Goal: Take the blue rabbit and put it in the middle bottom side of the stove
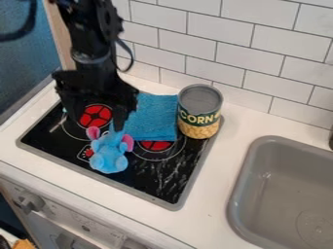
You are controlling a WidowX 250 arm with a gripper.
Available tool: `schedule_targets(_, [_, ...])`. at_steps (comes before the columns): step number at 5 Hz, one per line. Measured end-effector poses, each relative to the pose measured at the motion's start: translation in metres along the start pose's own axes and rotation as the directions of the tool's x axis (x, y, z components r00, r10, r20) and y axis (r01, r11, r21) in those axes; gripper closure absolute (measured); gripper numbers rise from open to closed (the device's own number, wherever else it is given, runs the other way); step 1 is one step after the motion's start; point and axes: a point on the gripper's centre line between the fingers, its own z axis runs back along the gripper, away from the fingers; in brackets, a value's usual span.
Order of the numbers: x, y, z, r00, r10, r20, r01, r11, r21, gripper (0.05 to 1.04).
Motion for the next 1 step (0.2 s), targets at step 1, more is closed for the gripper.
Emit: schedule_targets(1, [0.0045, 0.0074, 0.0086, 1.0, 0.015, -0.009, -0.015, 0.999, 0.044, 0.082])
